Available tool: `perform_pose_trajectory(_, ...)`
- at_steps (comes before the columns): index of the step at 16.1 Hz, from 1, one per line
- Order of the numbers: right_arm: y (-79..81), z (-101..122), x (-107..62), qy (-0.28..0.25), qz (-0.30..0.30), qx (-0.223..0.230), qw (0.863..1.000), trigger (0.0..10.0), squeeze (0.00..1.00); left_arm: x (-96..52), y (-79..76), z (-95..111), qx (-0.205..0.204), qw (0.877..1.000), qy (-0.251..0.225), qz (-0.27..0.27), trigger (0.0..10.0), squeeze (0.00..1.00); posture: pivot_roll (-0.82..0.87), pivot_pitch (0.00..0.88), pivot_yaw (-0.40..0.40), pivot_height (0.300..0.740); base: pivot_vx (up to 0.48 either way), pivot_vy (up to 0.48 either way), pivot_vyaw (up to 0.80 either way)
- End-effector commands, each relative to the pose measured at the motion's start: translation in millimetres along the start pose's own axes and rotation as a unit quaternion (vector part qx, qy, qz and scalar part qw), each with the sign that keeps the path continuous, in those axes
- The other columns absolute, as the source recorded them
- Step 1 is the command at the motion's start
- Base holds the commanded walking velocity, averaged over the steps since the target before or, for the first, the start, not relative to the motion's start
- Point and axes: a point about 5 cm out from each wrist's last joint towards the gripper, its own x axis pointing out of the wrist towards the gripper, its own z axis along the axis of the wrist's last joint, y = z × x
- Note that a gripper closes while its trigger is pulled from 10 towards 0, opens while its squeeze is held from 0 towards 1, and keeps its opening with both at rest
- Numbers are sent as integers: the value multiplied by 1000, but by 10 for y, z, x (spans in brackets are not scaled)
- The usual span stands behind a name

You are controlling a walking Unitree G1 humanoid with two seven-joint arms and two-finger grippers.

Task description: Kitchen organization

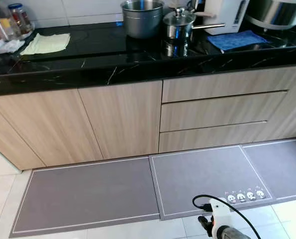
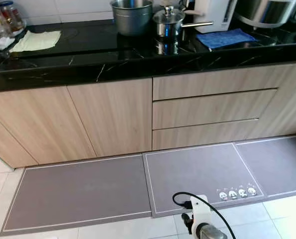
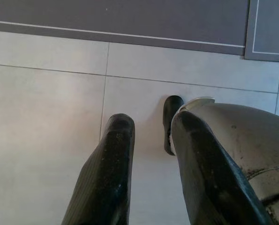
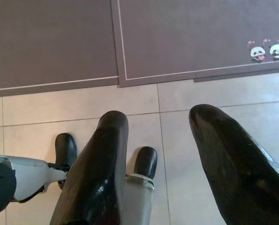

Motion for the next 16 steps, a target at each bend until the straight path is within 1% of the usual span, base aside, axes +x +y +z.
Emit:
perform_pose_trajectory(1, 41, -16, 6, 3, 4, -1, 1000, 10000, 0, -14, 0, -71, -5, 1000, 18, 1, 10000, 0, -78, 0, 11, 740, 0, 0, 0)
perform_pose_trajectory(3, 34, -27, 5, 5, -3, 9, 1000, 10000, 0, -38, 70, -128, -19, 999, 29, 23, 10000, 0, -73, 0, 34, 740, 0, 0, 0)
perform_pose_trajectory(4, 45, -13, 8, 1, -1, 12, 1000, 10000, 0, -48, 70, -145, -16, 999, 28, 20, 10000, 0, -71, 0, 48, 740, 0, 0, 0)
perform_pose_trajectory(5, 48, -11, 10, -1, -5, 17, 1000, 10000, 0, -54, 69, -155, -4, 999, 28, 16, 10000, 0, -76, 0, 58, 740, 0, 0, 0)
perform_pose_trajectory(6, 60, -17, 11, -1, -5, 20, 1000, 10000, 0, -59, 77, -165, -6, 999, 30, 15, 10000, 0, -80, 0, 65, 740, 0, 0, 0)
perform_pose_trajectory(7, 117, -24, 19, -3, 3, 23, 1000, 10000, 0, -69, 110, -179, -4, 999, 33, 13, 10000, 0, -84, 0, 71, 740, 0, 0, 0)
perform_pose_trajectory(10, 159, -10, 28, -6, 6, 30, 1000, 10000, 0, -48, 122, -123, -7, 999, 29, 12, 10000, 0, -91, 0, 79, 740, 0, 0, 0)
perform_pose_trajectory(13, 179, 31, 37, -15, 6, 37, 999, 10000, 0, -8, 99, -35, 3, 1000, 25, 3, 10000, 0, -98, 0, 84, 740, 0, 0, 0)
perform_pose_trajectory(16, 234, 24, 45, -12, 15, 34, 999, 10000, 0, -4, 143, -4, -7, 1000, 22, 9, 10000, 0, -69, 0, 76, 740, 0, 0, 0)
